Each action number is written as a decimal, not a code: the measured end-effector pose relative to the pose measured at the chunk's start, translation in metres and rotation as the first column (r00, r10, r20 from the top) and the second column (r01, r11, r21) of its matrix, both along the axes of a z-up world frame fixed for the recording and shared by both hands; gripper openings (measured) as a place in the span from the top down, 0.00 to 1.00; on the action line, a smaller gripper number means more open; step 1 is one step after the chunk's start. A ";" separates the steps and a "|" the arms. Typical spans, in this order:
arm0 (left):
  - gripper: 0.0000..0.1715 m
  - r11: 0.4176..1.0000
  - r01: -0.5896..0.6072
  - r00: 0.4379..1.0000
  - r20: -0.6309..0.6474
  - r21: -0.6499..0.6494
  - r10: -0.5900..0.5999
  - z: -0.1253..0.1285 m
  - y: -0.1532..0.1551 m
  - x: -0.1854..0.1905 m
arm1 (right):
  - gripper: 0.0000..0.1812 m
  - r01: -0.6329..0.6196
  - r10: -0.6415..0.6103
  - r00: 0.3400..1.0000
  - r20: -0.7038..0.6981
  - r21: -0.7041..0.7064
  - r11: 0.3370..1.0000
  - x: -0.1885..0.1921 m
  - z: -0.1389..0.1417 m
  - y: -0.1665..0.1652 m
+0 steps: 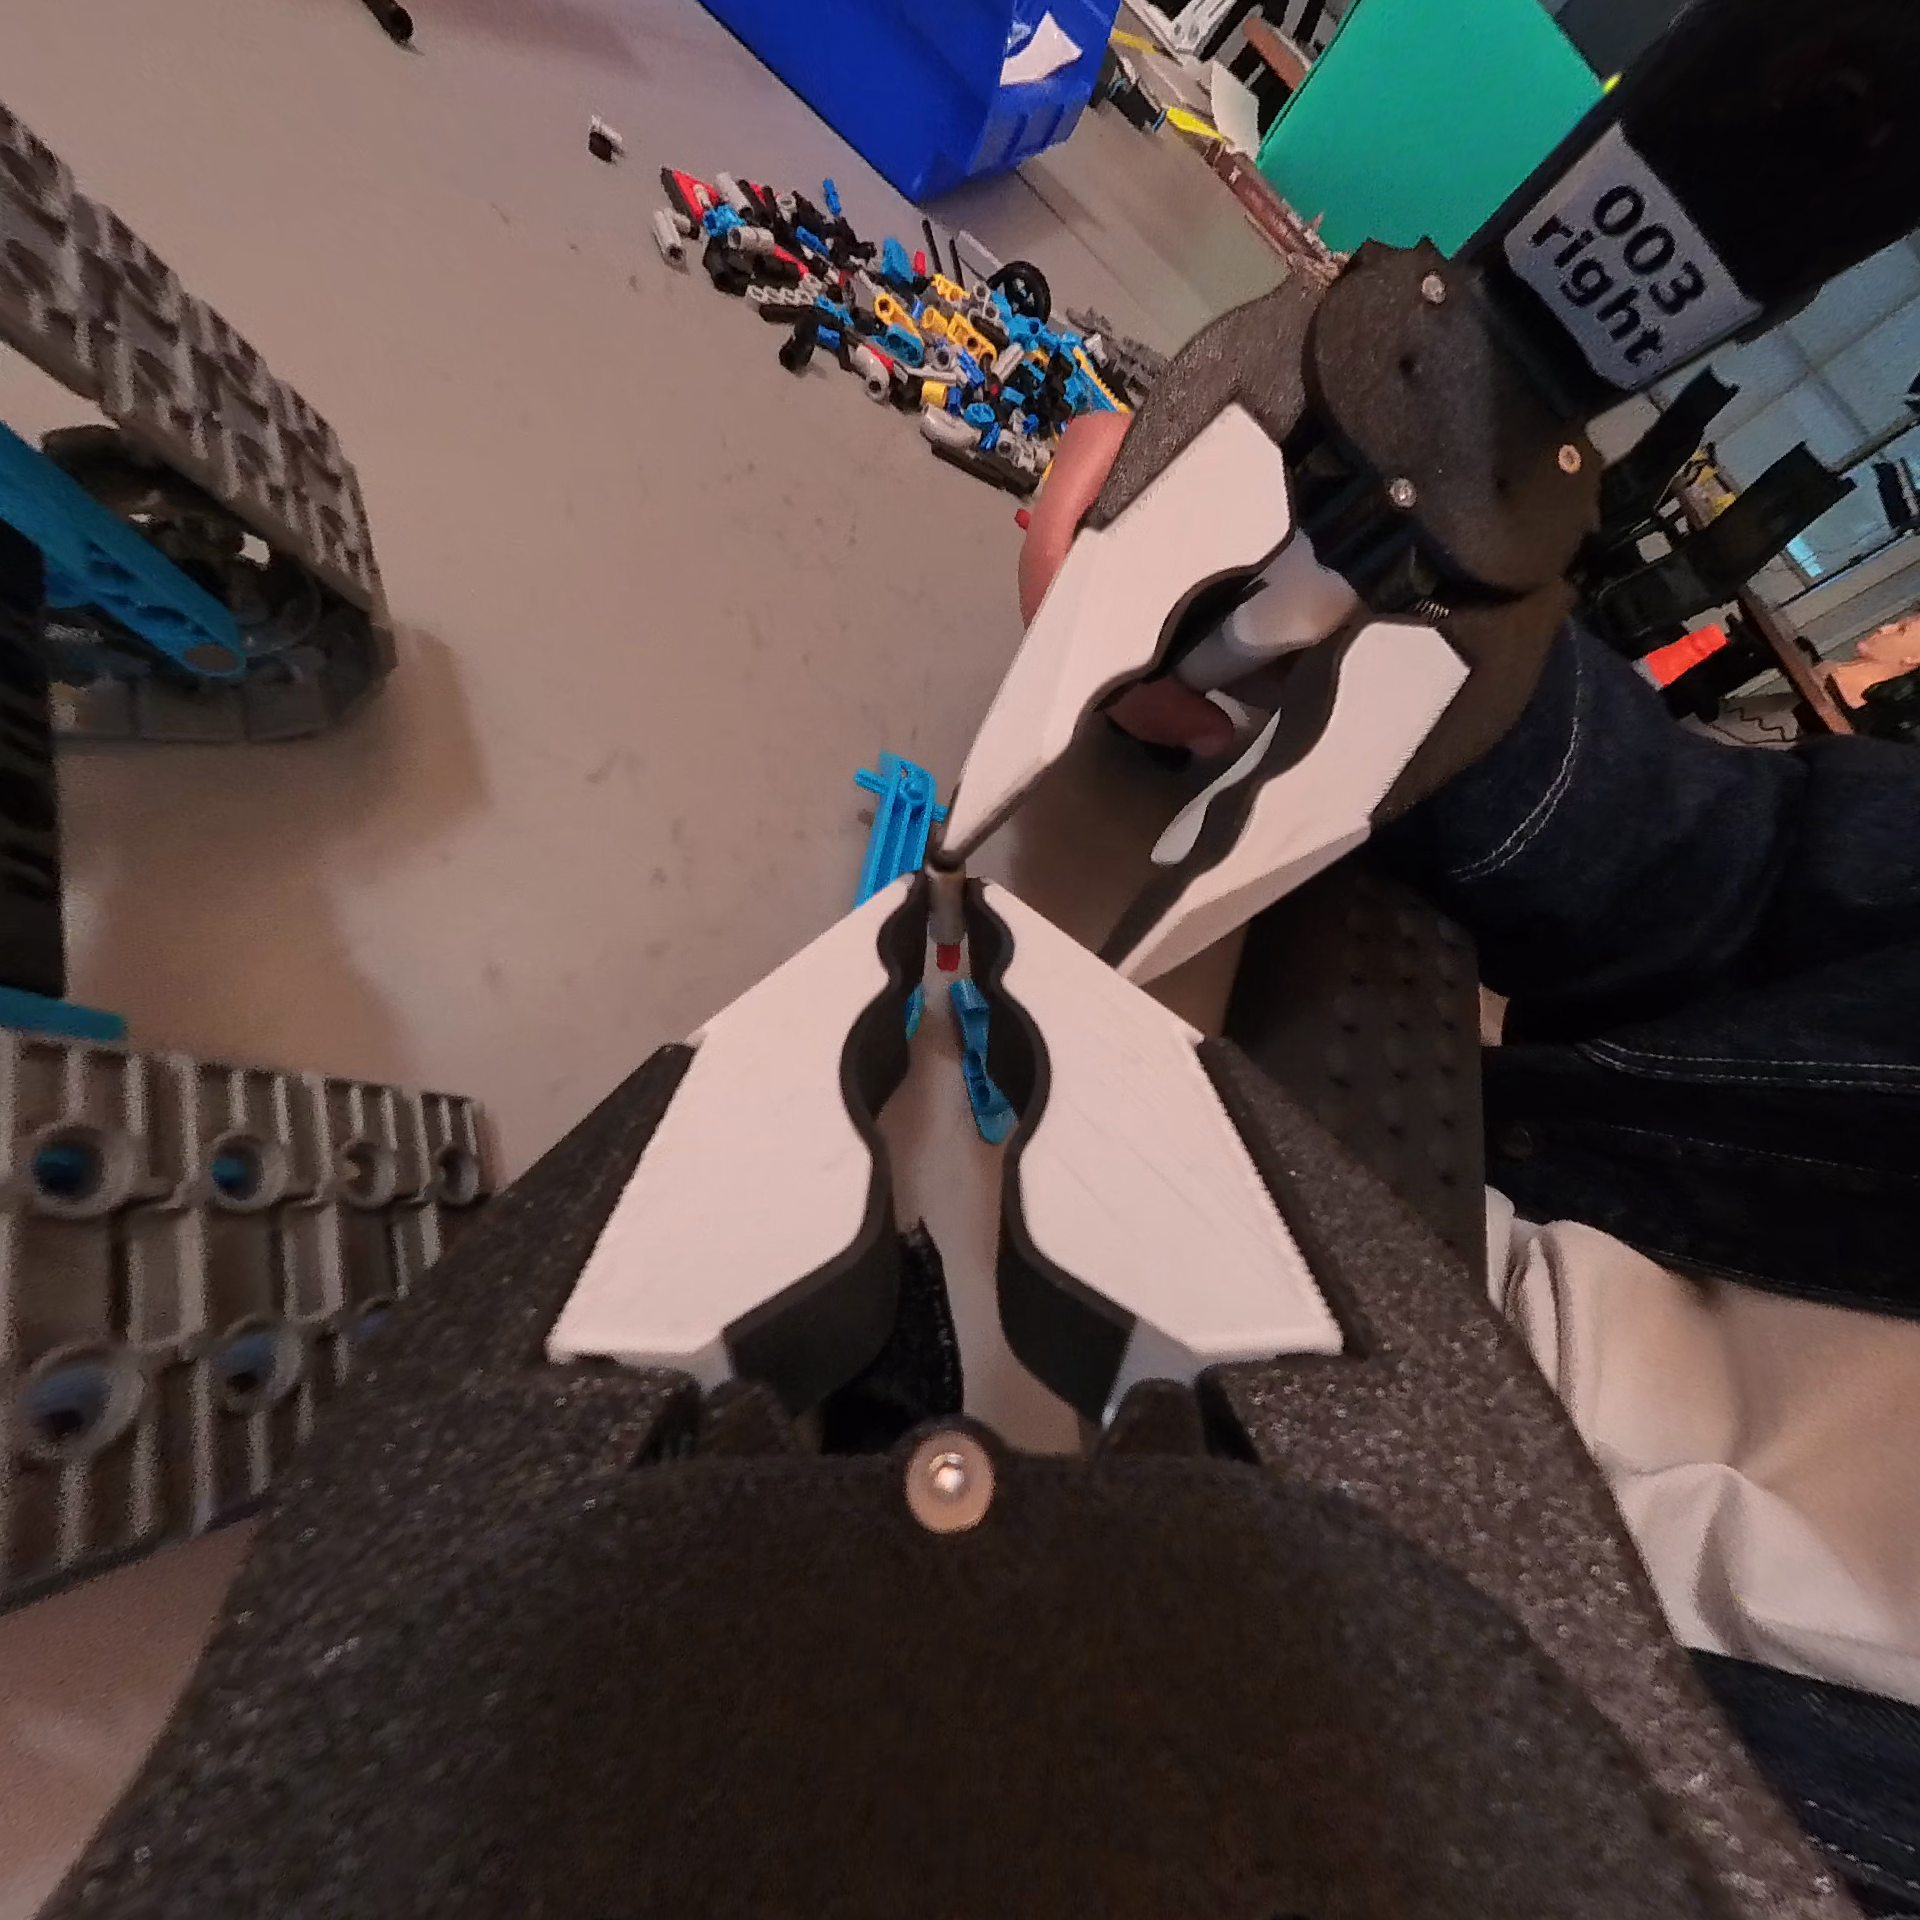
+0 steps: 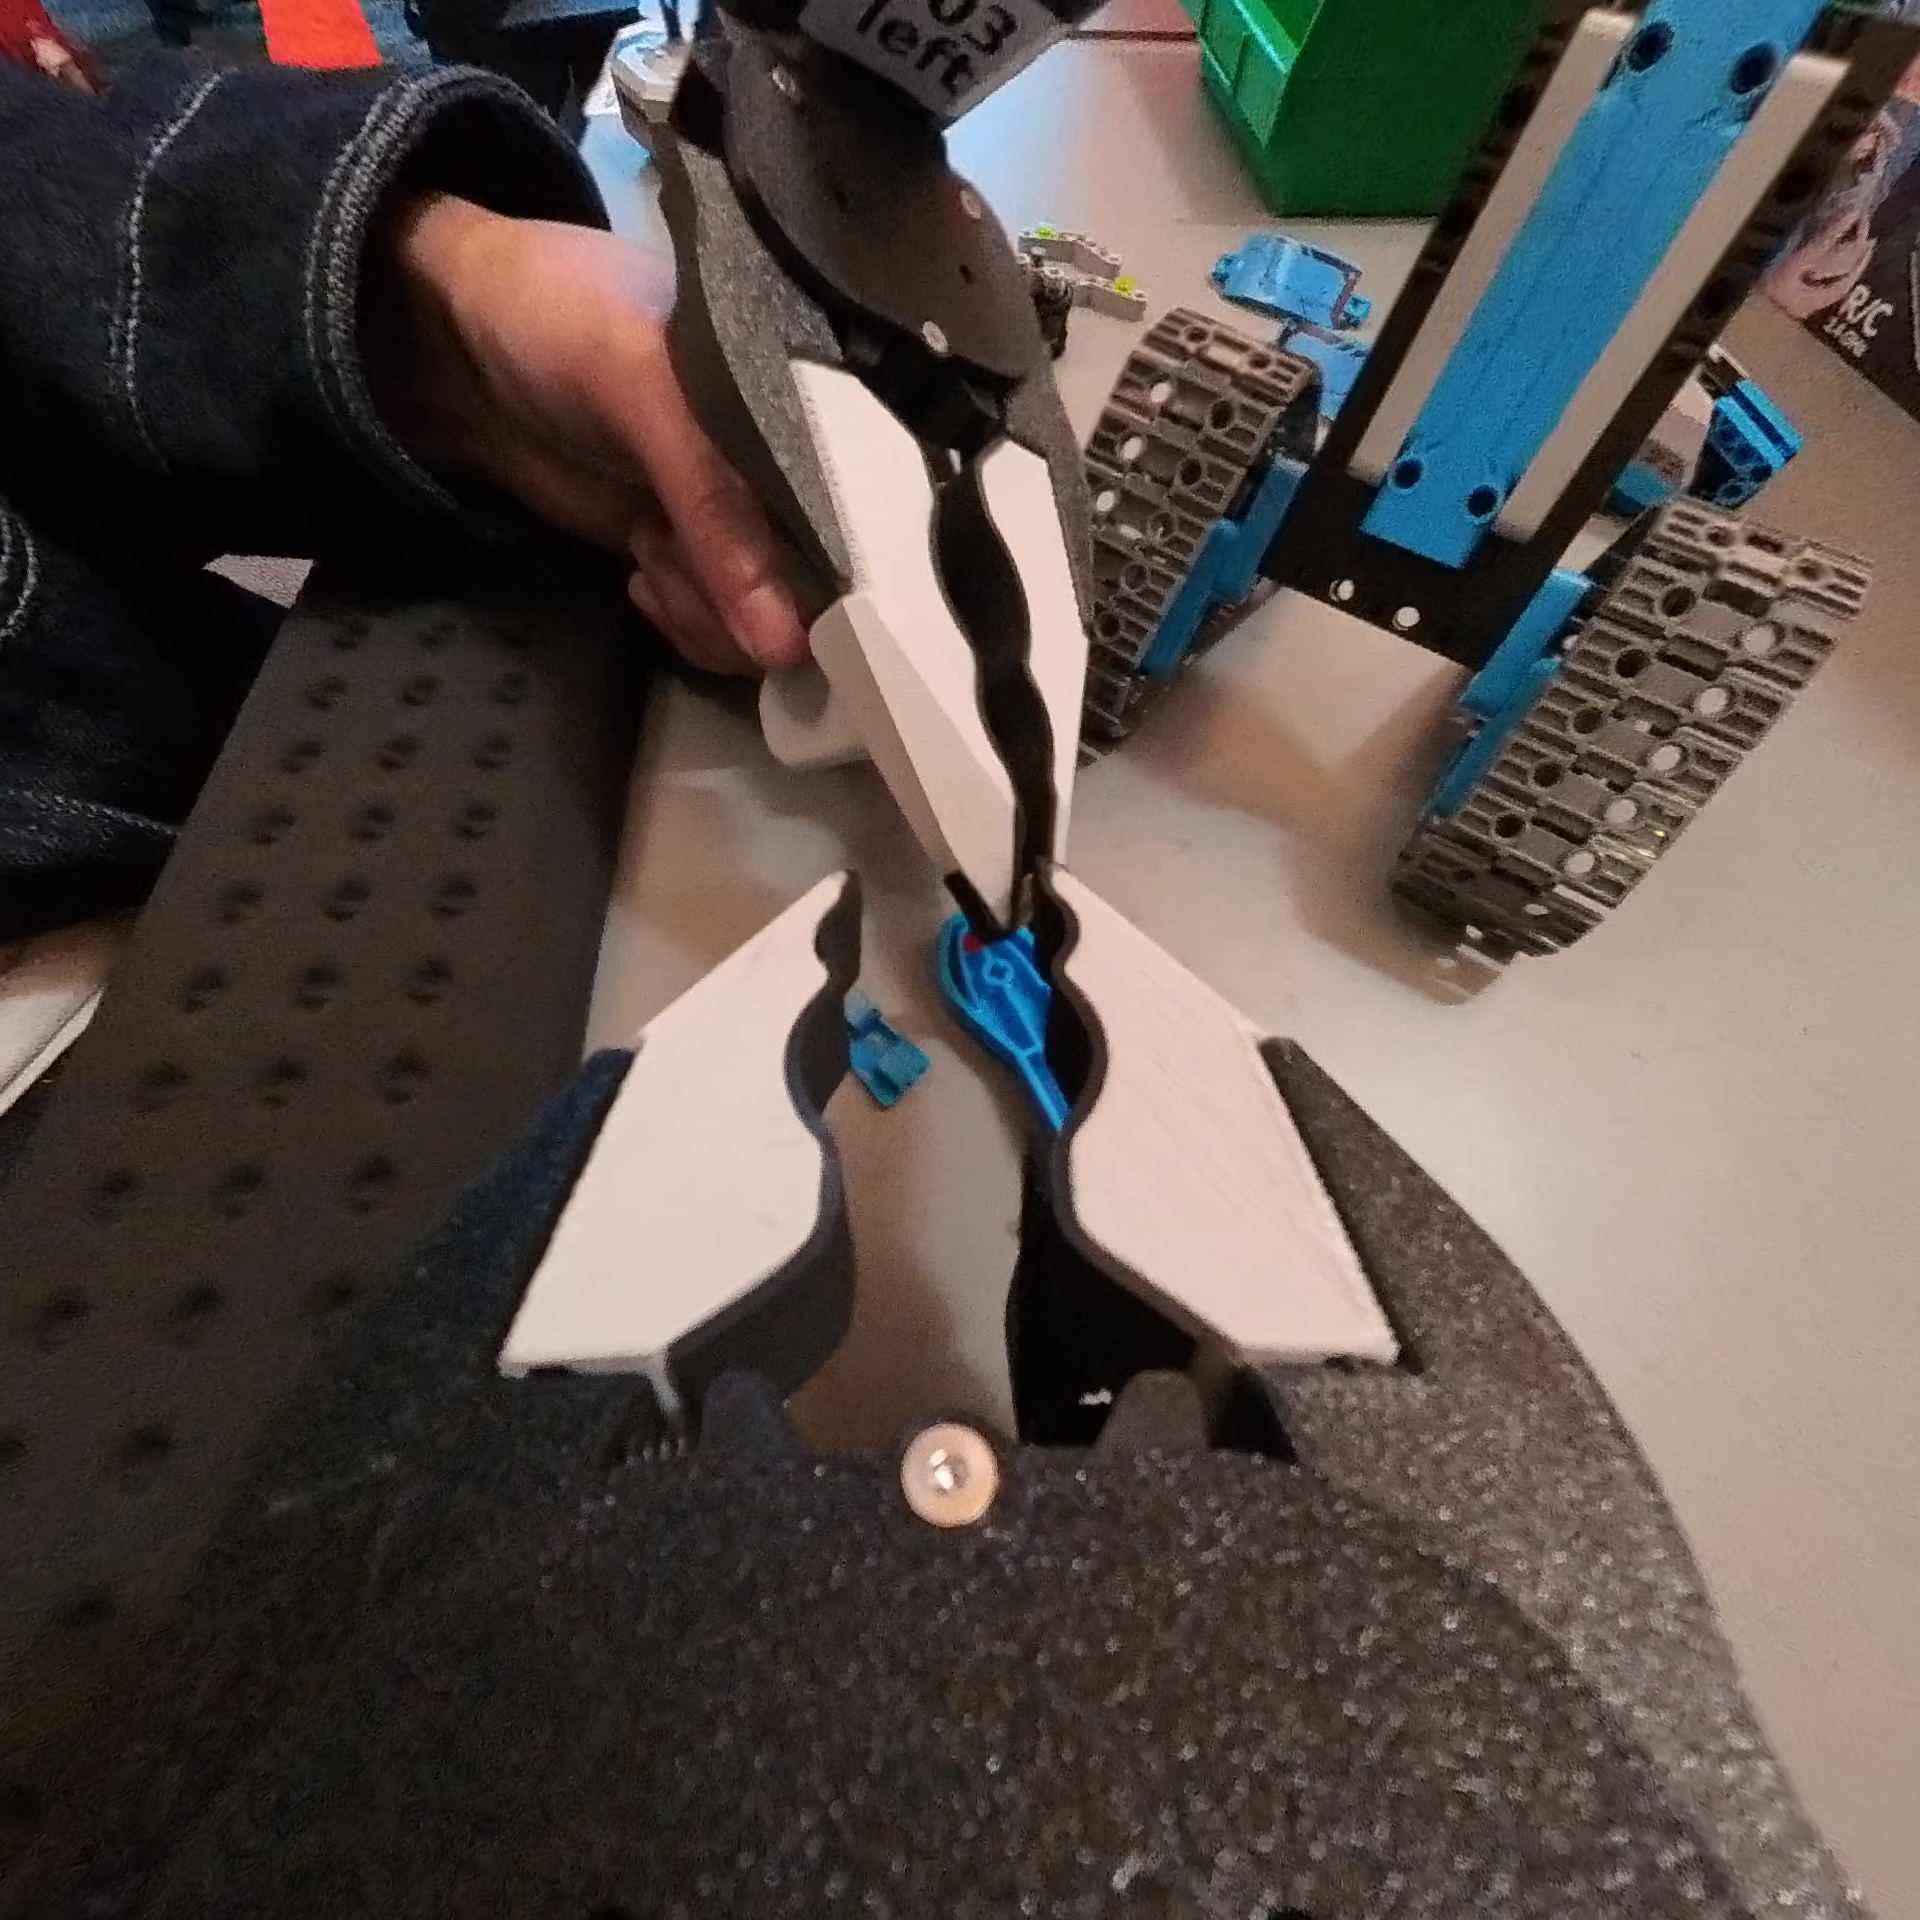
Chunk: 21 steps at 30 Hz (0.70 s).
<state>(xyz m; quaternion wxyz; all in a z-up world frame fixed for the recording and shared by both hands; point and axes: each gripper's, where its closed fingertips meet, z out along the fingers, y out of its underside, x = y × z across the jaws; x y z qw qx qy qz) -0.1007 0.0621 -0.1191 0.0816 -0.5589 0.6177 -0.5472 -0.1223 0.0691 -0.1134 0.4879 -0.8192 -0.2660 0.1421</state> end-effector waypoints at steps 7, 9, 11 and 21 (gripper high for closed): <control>0.97 0.994 -0.052 0.999 0.017 0.095 0.050 -0.003 0.009 0.002 | 0.84 0.045 -0.045 0.998 0.049 -0.012 0.999 0.017 -0.003 -0.002; 0.97 0.992 -0.057 0.998 0.024 0.108 0.055 -0.003 0.011 0.001 | 0.87 0.067 -0.064 0.996 0.069 -0.048 0.997 0.023 -0.011 -0.002; 0.97 0.990 -0.042 0.999 0.016 0.131 0.041 -0.005 0.008 0.000 | 0.88 0.074 -0.063 0.991 0.117 -0.095 0.993 0.022 -0.026 -0.001; 0.97 0.978 -0.061 0.998 -0.019 0.201 0.066 -0.015 0.010 0.004 | 0.89 0.076 -0.047 0.964 0.261 -0.101 0.992 0.021 -0.041 0.000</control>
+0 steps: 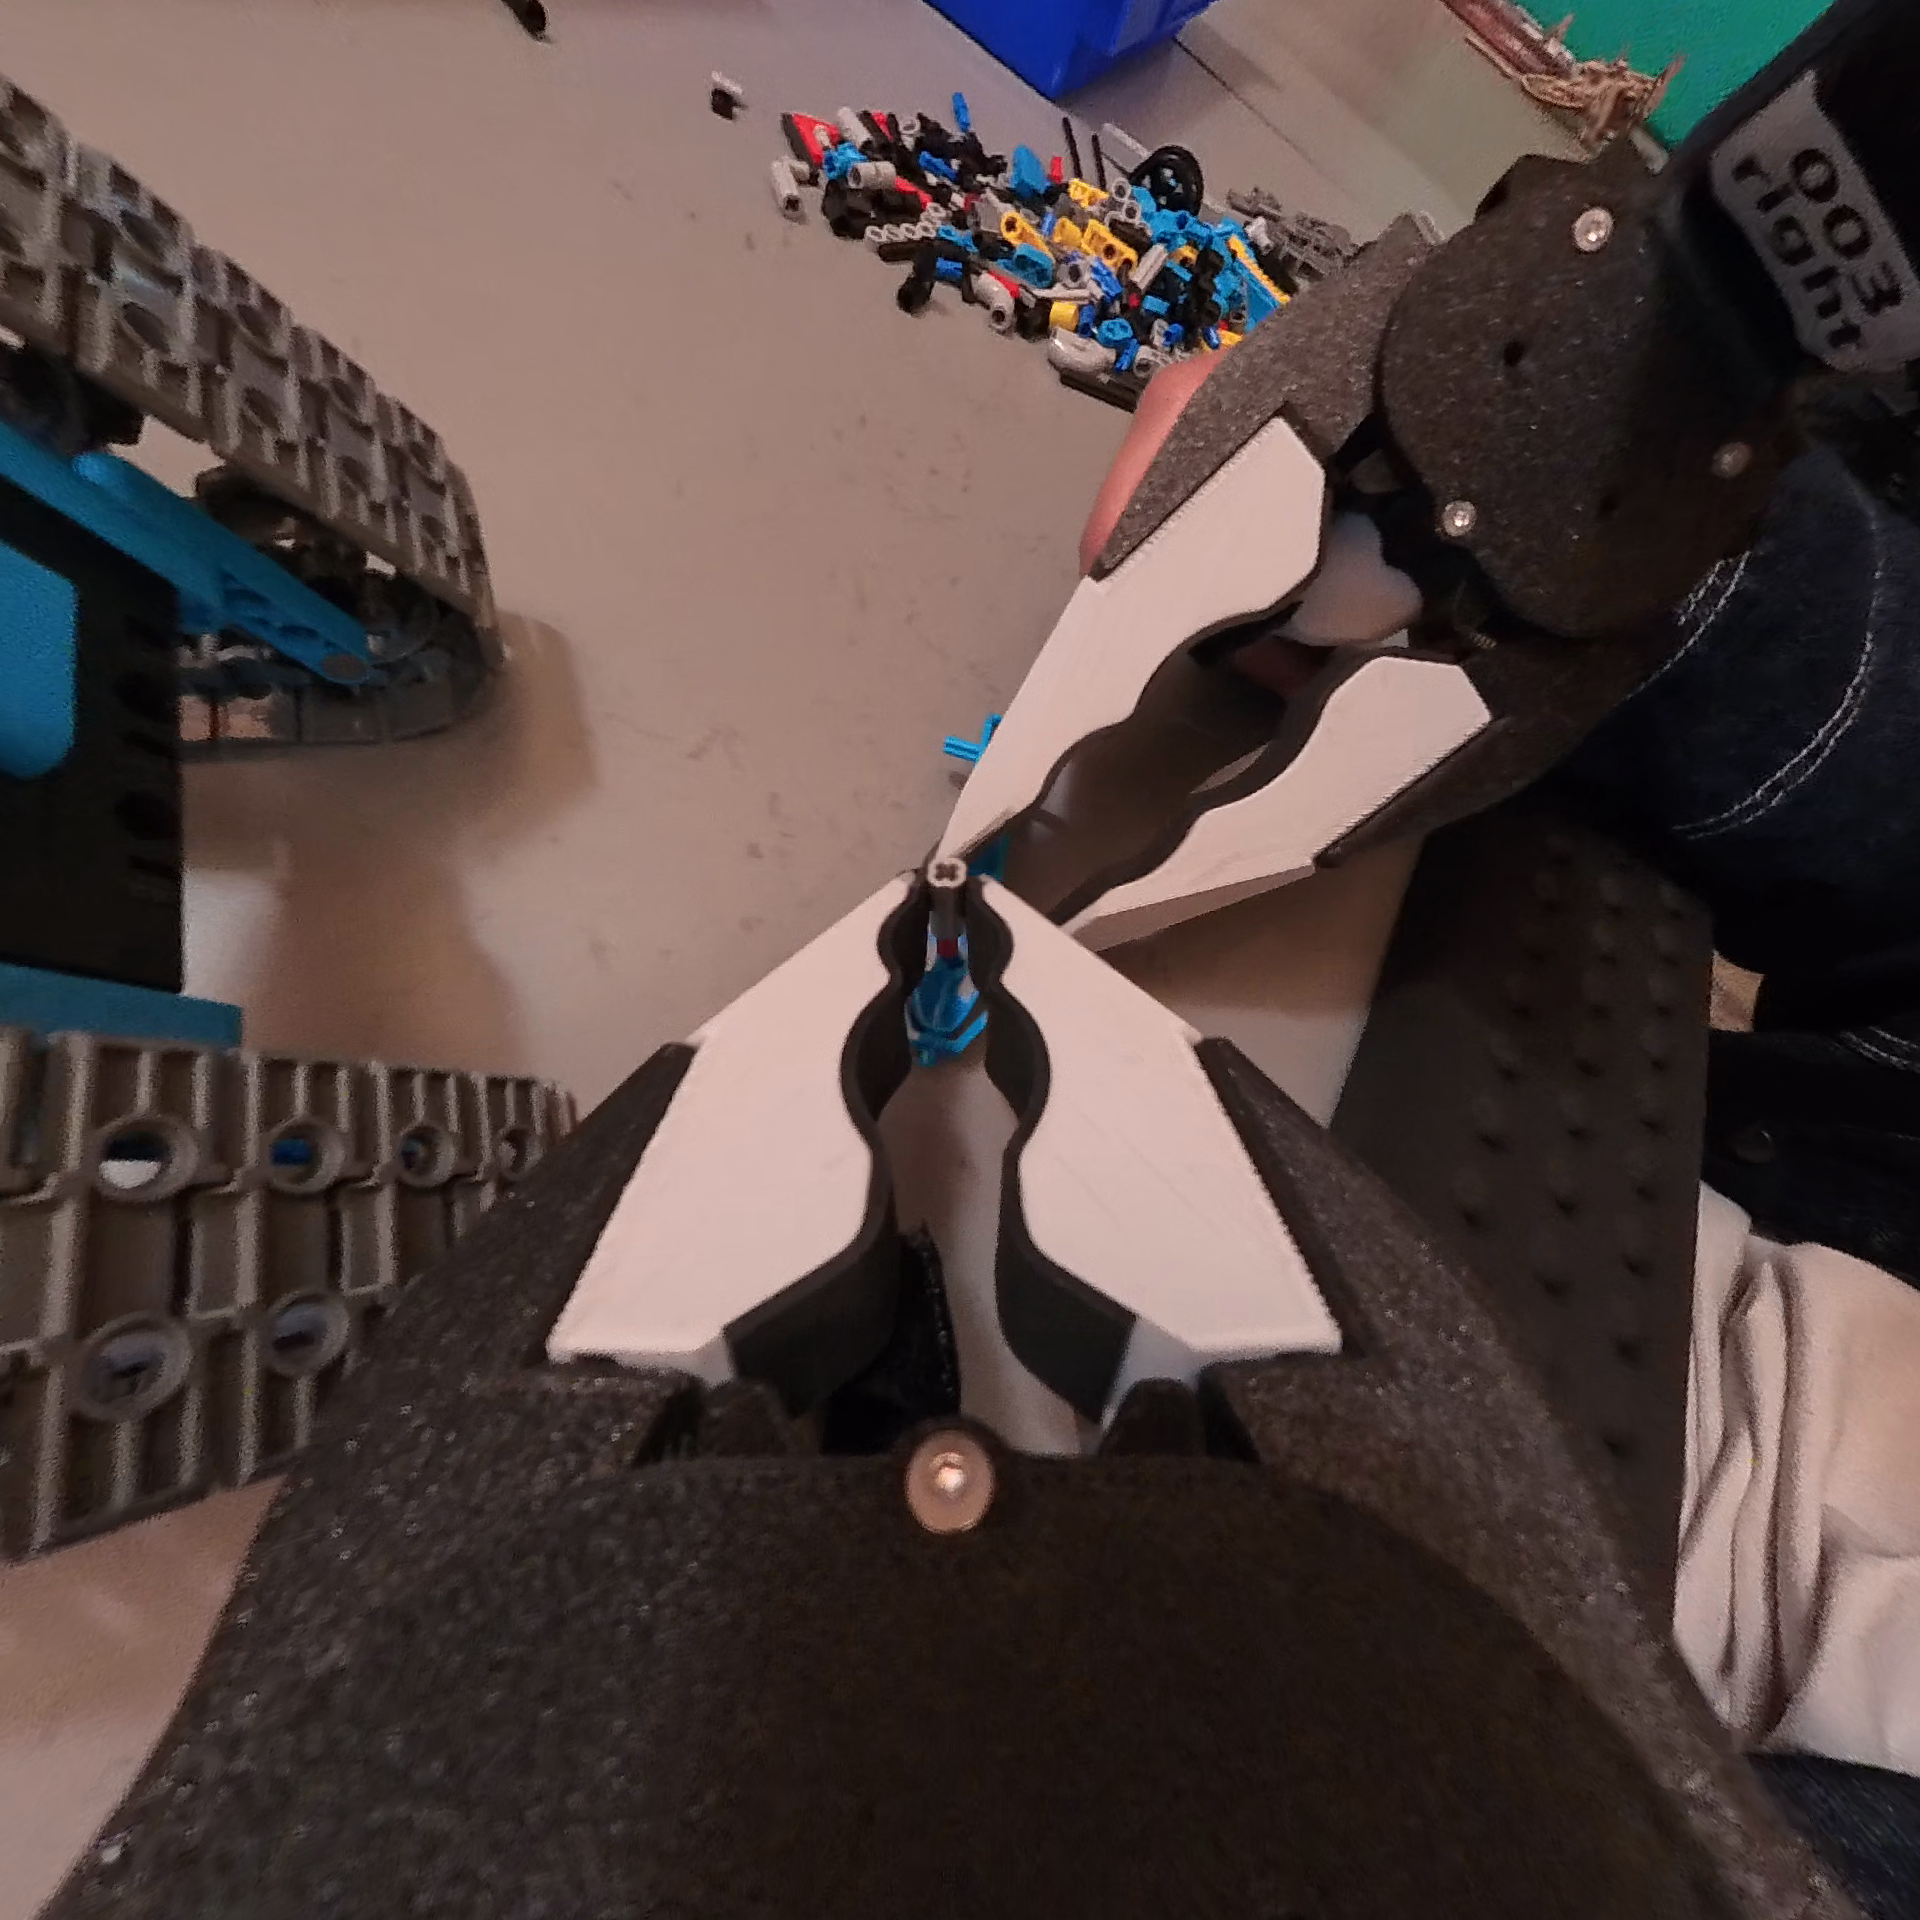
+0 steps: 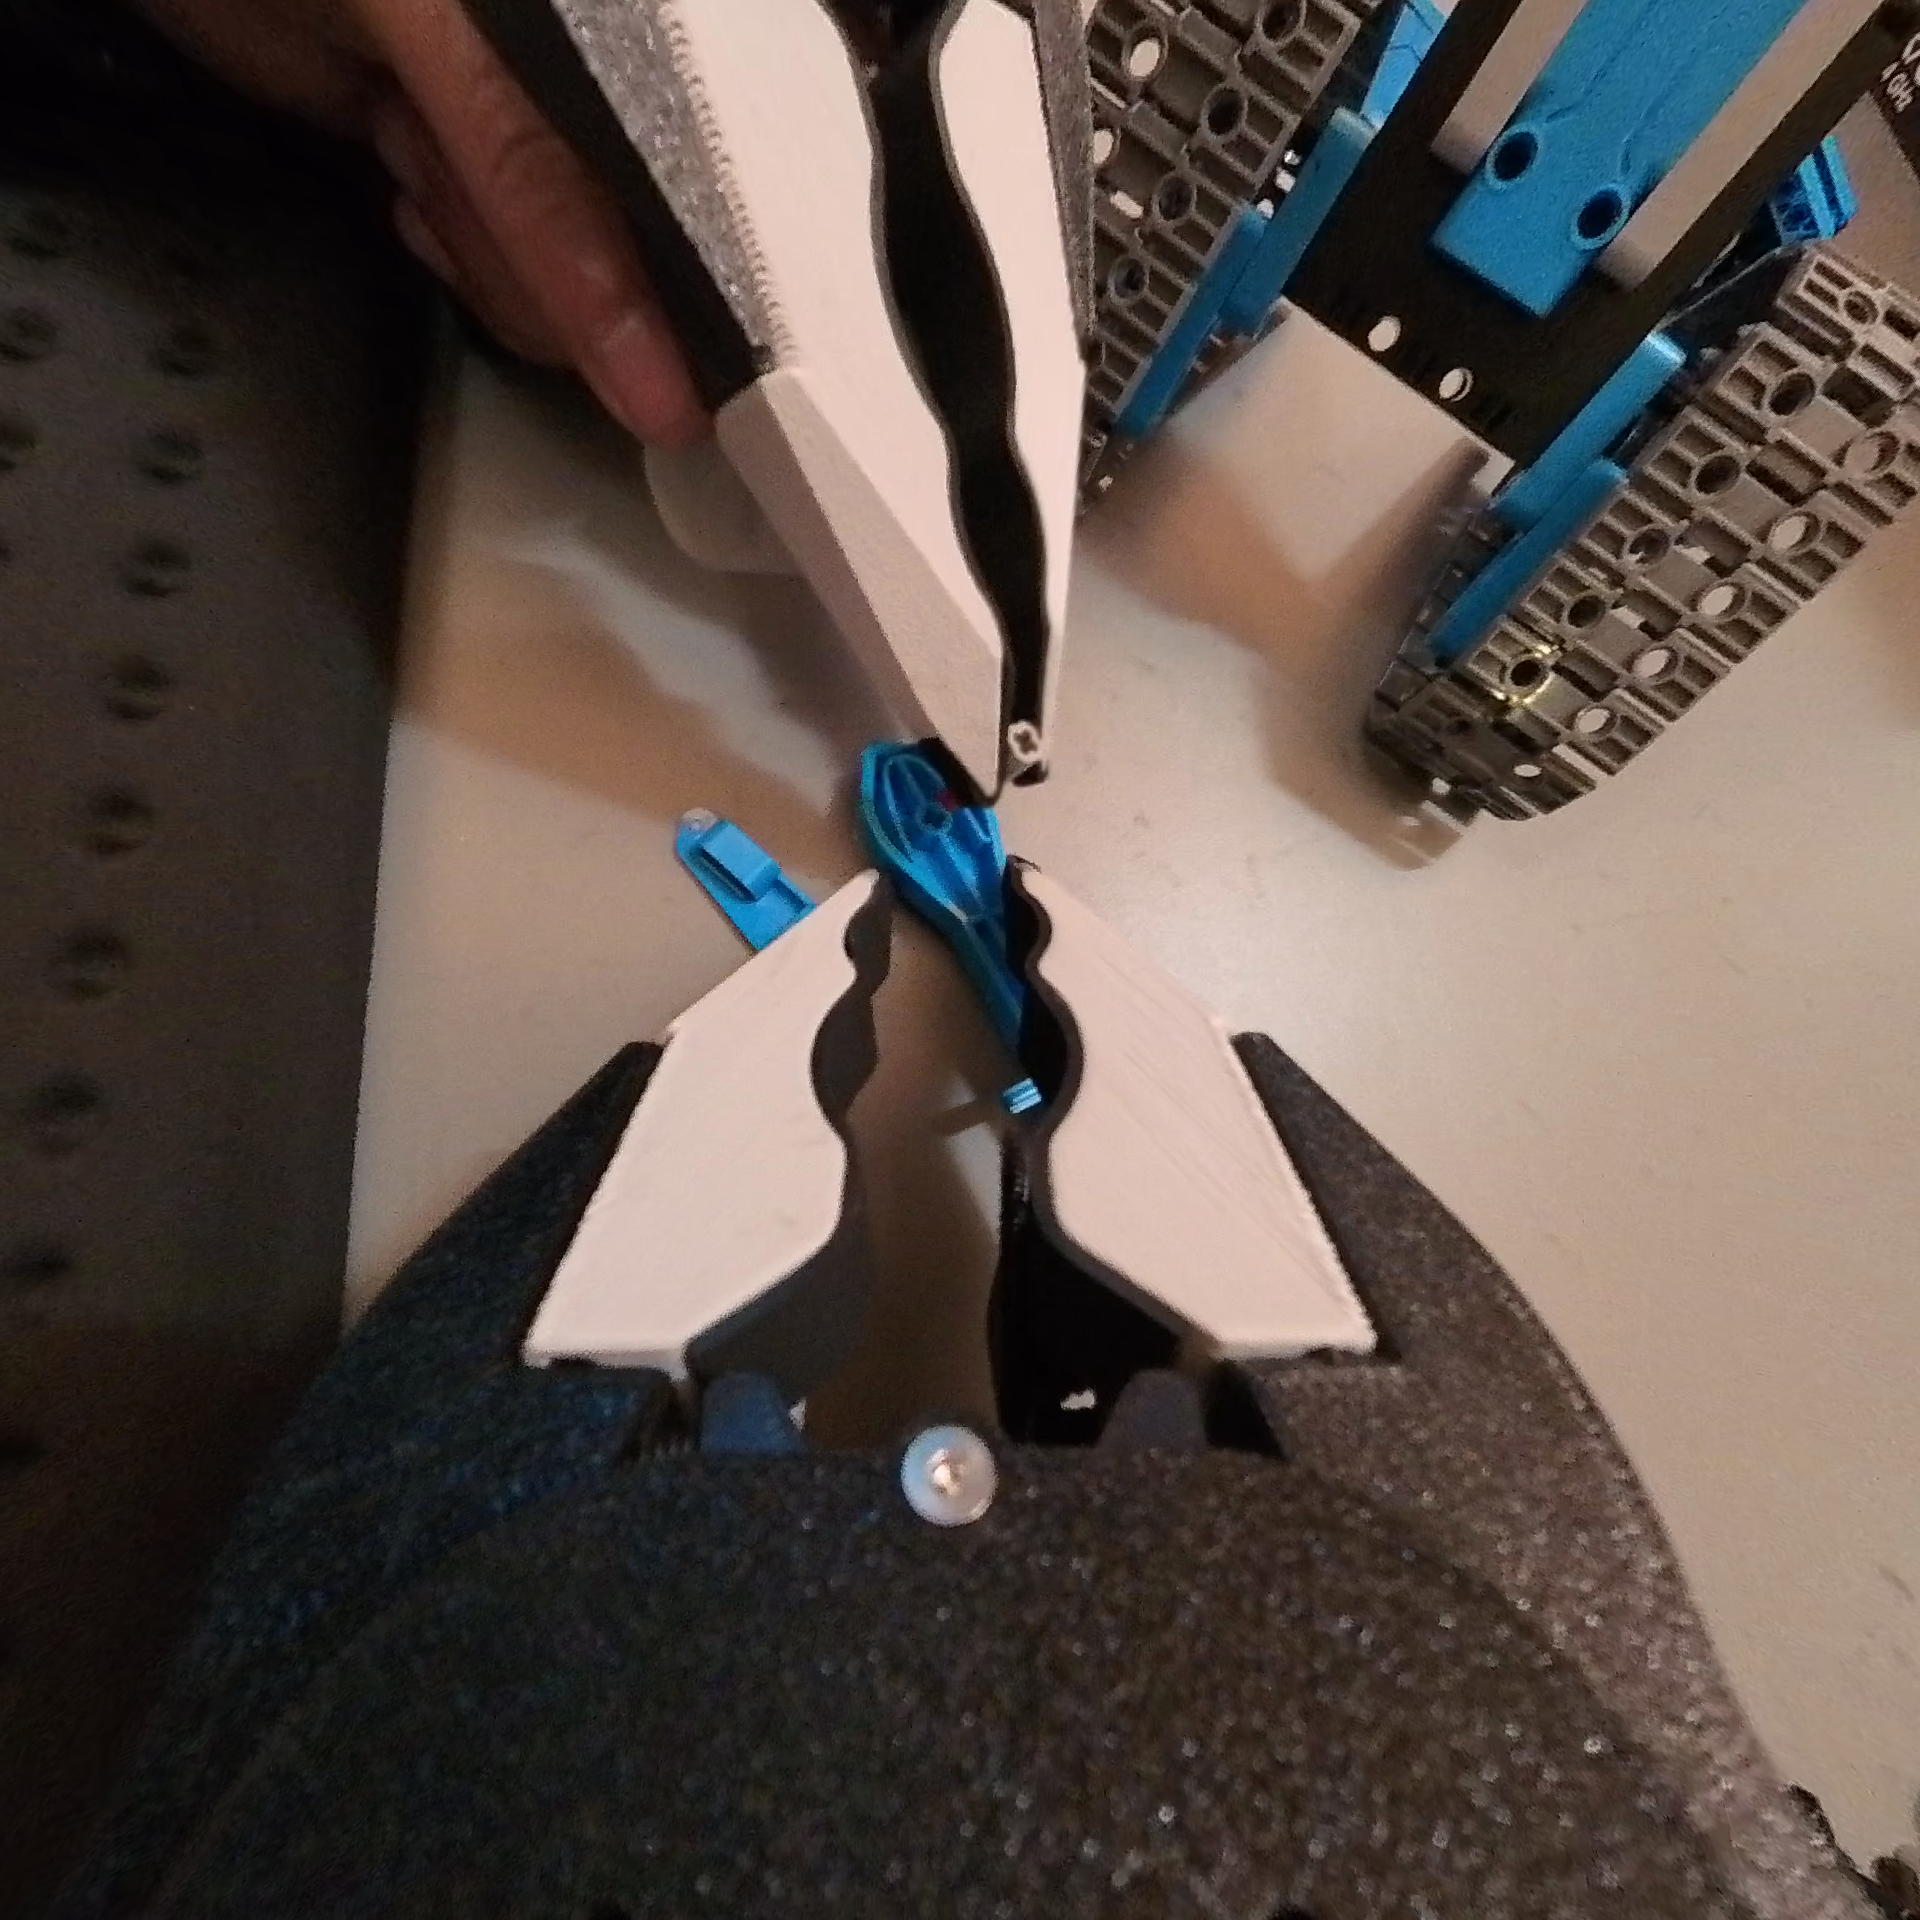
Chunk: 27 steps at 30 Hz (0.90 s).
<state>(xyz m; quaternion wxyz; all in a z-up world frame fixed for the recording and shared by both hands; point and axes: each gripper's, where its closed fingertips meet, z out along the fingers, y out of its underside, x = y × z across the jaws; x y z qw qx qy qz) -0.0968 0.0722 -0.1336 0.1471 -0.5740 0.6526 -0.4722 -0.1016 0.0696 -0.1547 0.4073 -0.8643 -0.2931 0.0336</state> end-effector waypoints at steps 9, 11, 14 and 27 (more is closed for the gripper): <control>0.97 0.999 -0.001 1.000 -0.013 0.047 0.002 -0.004 -0.001 0.001 | 0.89 0.003 -0.003 1.000 -0.009 0.001 1.000 0.000 0.000 0.001; 0.97 0.998 0.005 1.000 -0.008 0.058 -0.005 -0.004 -0.002 0.000 | 0.89 0.006 -0.006 1.000 -0.018 -0.002 1.000 0.001 -0.001 0.001; 0.97 0.998 0.012 1.000 -0.005 0.070 -0.012 -0.004 -0.004 0.000 | 0.89 0.009 -0.009 1.000 -0.028 -0.006 1.000 0.001 -0.001 0.001; 0.97 0.998 0.019 1.000 -0.019 0.064 -0.017 -0.006 -0.004 -0.001 | 0.89 0.007 -0.008 0.994 -0.111 -0.013 1.000 -0.004 0.007 -0.001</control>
